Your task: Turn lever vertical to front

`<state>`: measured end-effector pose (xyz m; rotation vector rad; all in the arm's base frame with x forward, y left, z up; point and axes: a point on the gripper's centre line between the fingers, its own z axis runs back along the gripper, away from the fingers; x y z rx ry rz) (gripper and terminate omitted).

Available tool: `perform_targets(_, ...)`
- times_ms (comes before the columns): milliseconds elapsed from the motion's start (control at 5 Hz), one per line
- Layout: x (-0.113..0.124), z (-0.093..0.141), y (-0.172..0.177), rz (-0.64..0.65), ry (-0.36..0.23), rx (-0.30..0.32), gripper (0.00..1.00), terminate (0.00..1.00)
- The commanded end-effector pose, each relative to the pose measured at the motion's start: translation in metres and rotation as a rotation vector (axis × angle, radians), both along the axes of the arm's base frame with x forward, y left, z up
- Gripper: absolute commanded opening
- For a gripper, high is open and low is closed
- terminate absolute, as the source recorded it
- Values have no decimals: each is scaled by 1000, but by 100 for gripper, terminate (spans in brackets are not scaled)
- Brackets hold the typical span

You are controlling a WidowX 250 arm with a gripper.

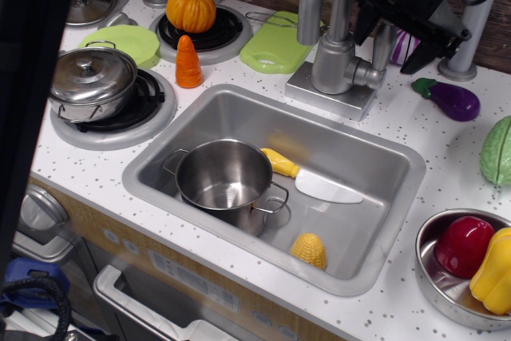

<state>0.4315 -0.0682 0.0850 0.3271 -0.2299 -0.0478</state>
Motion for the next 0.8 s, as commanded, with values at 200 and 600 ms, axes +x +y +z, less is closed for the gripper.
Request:
perform_targets(200, 24, 22, 7, -25, -45, -30, 0, 0)
perform_targets(600, 10, 18, 1, 37, -26, -69, 0, 0)
